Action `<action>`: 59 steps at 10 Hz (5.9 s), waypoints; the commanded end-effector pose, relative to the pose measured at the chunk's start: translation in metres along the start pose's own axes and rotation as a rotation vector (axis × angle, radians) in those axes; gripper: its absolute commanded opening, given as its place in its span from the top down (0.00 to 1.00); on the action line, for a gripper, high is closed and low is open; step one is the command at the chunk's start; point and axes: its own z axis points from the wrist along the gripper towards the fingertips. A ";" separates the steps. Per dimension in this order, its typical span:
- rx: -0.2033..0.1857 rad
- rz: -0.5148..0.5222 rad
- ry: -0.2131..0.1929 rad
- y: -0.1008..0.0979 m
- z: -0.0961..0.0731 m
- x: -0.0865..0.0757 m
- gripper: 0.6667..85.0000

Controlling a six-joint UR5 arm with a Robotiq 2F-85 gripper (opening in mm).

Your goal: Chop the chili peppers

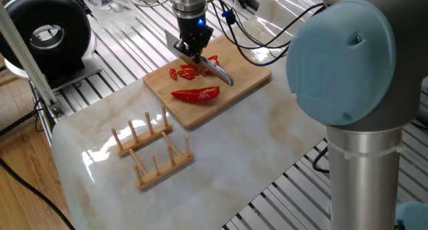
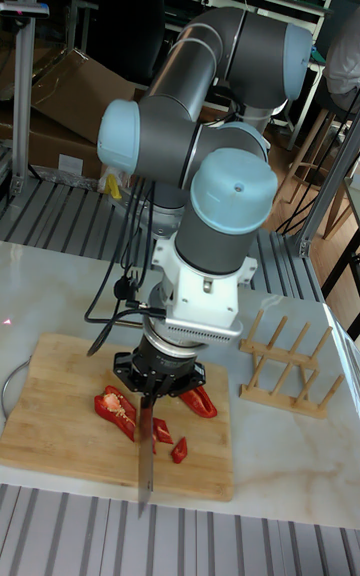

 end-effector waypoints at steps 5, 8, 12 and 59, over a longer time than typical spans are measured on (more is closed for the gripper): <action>-0.046 0.001 0.000 0.022 -0.004 -0.004 0.99; -0.055 0.002 0.006 0.032 -0.009 -0.006 0.99; -0.075 -0.012 0.012 0.049 -0.013 -0.008 0.99; -0.046 0.080 -0.073 -0.026 -0.009 0.031 0.99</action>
